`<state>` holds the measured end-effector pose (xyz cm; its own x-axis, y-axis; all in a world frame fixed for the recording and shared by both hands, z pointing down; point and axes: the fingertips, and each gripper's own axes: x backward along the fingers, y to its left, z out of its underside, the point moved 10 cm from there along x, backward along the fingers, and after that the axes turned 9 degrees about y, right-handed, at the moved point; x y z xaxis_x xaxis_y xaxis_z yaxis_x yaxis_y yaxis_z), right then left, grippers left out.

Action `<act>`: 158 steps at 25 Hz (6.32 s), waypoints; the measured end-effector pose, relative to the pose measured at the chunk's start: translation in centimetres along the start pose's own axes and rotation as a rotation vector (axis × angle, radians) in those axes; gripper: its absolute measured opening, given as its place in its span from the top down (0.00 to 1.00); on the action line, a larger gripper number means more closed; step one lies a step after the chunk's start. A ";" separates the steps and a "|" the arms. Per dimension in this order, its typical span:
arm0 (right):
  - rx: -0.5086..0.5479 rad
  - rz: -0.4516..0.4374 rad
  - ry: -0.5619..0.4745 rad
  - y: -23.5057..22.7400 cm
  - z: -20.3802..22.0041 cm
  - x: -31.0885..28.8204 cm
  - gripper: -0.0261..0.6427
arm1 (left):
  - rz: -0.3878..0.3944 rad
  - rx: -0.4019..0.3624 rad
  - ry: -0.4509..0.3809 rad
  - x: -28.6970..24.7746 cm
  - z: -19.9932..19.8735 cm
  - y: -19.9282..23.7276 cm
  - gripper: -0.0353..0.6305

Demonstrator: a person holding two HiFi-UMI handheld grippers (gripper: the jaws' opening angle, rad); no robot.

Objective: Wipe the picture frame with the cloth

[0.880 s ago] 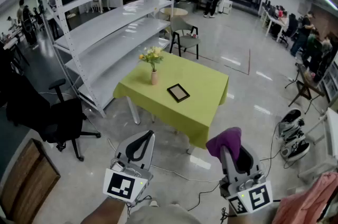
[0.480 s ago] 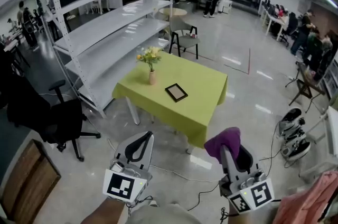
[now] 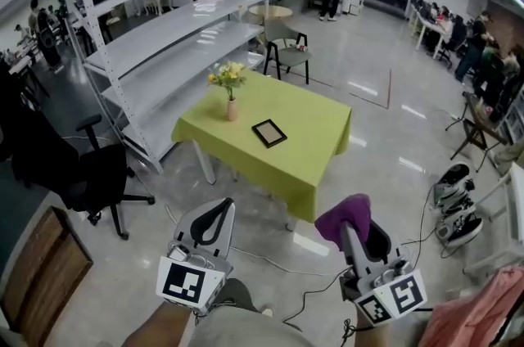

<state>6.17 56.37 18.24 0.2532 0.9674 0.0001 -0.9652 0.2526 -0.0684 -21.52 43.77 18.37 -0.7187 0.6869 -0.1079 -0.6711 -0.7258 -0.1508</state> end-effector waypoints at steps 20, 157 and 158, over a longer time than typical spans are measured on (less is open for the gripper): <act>0.036 -0.032 0.064 -5.5 2.0 -11.4 0.80 | -0.025 -0.022 -0.001 -9.7 3.0 7.0 0.94; -0.019 -0.413 0.913 -32.7 28.8 -62.2 0.85 | 0.324 0.241 0.766 -58.1 35.6 21.2 0.94; -0.038 -0.476 0.925 -31.6 28.5 -61.9 0.85 | 0.326 0.240 0.769 -58.1 35.6 21.2 0.94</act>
<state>19.14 -10.97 48.87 0.5745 0.3730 -0.7285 -0.7535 0.5885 -0.2929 -0.48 -12.78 56.44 -0.6174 0.2144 -0.7569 -0.5359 -0.8190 0.2052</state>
